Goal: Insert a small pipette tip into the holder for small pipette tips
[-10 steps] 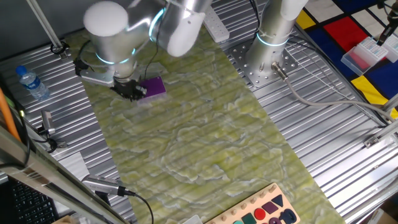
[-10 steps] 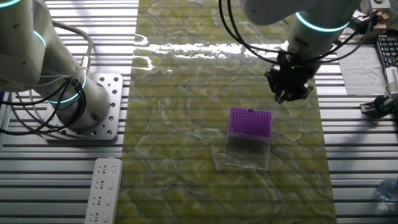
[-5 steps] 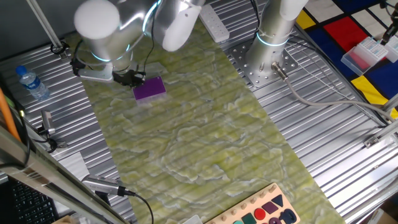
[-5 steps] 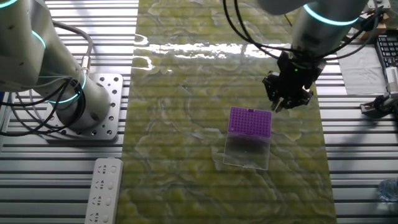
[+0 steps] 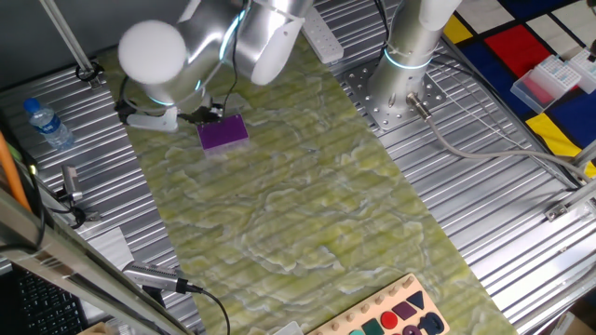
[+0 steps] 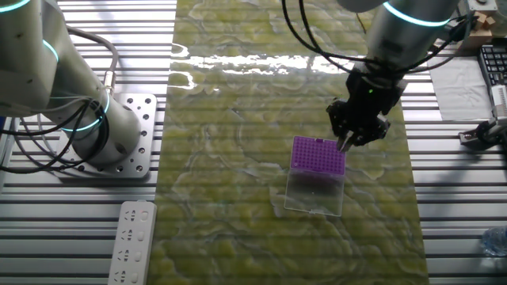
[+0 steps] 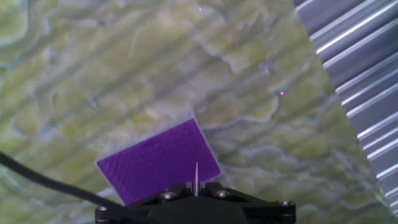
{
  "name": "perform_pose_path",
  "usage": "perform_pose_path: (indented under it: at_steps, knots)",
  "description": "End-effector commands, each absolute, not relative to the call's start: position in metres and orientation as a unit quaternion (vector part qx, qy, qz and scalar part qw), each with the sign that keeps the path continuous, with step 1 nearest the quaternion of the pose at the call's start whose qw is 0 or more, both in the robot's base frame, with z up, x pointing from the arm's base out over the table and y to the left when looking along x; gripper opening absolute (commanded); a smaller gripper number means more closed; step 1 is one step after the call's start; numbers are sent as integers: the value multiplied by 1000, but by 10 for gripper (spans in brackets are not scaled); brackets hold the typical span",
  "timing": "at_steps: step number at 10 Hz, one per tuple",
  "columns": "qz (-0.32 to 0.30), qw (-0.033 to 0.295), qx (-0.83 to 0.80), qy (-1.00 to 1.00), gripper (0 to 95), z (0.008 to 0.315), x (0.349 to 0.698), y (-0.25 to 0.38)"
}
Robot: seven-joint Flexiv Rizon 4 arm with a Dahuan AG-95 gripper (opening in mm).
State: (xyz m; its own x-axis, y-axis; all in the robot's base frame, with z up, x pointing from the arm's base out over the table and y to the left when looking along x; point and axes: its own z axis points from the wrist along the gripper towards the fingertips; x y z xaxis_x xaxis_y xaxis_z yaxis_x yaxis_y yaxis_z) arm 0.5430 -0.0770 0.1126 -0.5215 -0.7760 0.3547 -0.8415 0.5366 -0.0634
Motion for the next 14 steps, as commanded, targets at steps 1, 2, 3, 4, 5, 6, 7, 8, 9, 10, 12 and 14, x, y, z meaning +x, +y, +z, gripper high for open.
perform_pose_path:
  at_steps: [1, 2, 3, 4, 5, 6, 7, 8, 9, 10, 12, 14]
  knots:
    - [119, 149, 465, -864, 0, 113, 534, -83]
    - [119, 149, 466, -864, 0, 111, 528, -86]
    - [120, 149, 466, -864, 0, 107, 519, -89]
    - [126, 156, 477, -856, 0, 104, 513, -90]
    - [127, 159, 480, -853, 0, 103, 511, -91]
    - [128, 162, 485, -850, 0, 100, 501, -93]
    - [129, 163, 486, -849, 0, 99, 495, -94]
    - [135, 169, 491, -844, 0, 97, 491, -94]
    - [139, 175, 498, -838, 0, 95, 489, -95]
    - [140, 176, 500, -836, 0, 93, 491, -94]
    - [146, 180, 494, -838, 0, 89, 493, -92]
    - [148, 180, 490, -840, 0, 89, 493, -92]
